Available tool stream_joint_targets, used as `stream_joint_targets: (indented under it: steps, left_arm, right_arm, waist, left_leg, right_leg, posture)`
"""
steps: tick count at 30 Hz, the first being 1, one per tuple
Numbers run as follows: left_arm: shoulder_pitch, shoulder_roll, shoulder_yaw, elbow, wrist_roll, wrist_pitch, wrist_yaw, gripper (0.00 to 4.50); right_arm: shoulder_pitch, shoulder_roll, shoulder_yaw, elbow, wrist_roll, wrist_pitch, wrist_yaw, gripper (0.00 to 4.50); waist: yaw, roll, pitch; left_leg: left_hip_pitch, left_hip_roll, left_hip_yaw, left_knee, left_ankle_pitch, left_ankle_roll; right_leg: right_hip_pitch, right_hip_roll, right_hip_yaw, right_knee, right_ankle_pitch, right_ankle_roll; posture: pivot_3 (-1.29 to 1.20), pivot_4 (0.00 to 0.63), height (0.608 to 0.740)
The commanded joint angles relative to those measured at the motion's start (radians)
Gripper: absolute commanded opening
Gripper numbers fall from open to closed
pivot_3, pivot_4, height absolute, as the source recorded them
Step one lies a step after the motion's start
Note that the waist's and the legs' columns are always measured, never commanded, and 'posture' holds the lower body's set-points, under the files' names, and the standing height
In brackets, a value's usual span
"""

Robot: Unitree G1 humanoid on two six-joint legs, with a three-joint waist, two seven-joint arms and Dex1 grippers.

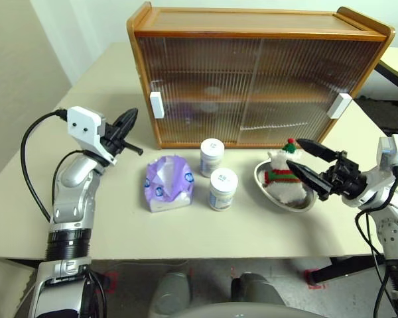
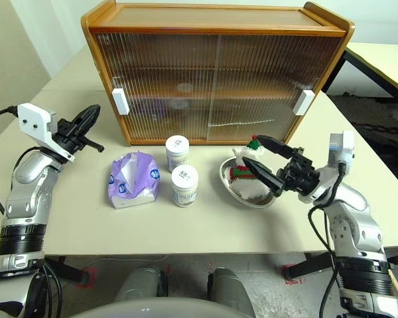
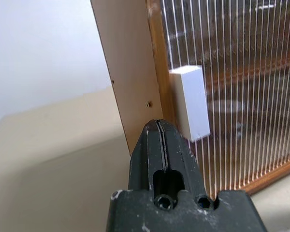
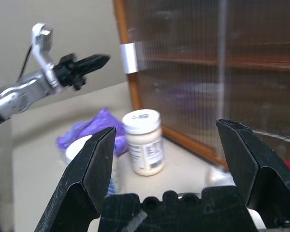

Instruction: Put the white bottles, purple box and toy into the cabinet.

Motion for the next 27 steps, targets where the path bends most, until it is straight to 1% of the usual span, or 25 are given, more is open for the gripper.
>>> stream_joint_targets:
  steps: [1, 12, 16, 27]
  left_arm:
    - [-0.025, 0.001, -0.026, 0.01, 0.016, 0.015, -0.002, 0.03]
    - [-0.128, -0.007, -0.05, 0.102, 0.027, 0.019, -0.006, 0.03]
    - [-0.129, -0.01, -0.084, 0.115, 0.048, 0.008, -0.031, 0.03]
    - [-0.139, -0.043, -0.104, 0.124, 0.047, 0.013, -0.024, 0.03]
  right_arm:
    - [0.0, 0.001, 0.019, -0.031, 0.004, 0.013, 0.005, 4.5]
    - [-0.003, 0.026, 0.026, -0.015, 0.001, -0.007, 0.003, 4.5]
    - [0.007, 0.035, 0.025, -0.006, -0.007, -0.024, 0.008, 4.5]
    - [-0.002, 0.048, 0.015, 0.001, -0.001, -0.025, -0.006, 4.5]
  waist:
    - [0.002, 0.0, 0.0]
    - [0.007, 0.0, 0.0]
    - [0.007, 0.0, 0.0]
    - [0.005, 0.0, 0.0]
  left_leg:
    - [0.0, 0.0, 0.0, 0.0, 0.0, 0.0]
    - [0.0, 0.0, 0.0, 0.0, 0.0, 0.0]
    - [0.0, 0.0, 0.0, 0.0, 0.0, 0.0]
    - [0.0, 0.0, 0.0, 0.001, 0.0, 0.0]
  right_leg:
    - [0.0, 0.0, 0.0, 0.0, 0.0, 0.0]
    - [0.0, 0.001, 0.0, 0.0, 0.0, 0.0]
    - [0.0, 0.001, 0.0, 0.0, 0.0, 0.0]
    - [0.0, 0.001, 0.0, 0.0, 0.0, 0.0]
  posture:
    - [0.17, 0.0, 0.74]
    - [0.15, 0.0, 0.74]
    - [0.14, 0.0, 0.74]
    - [0.13, 0.0, 0.74]
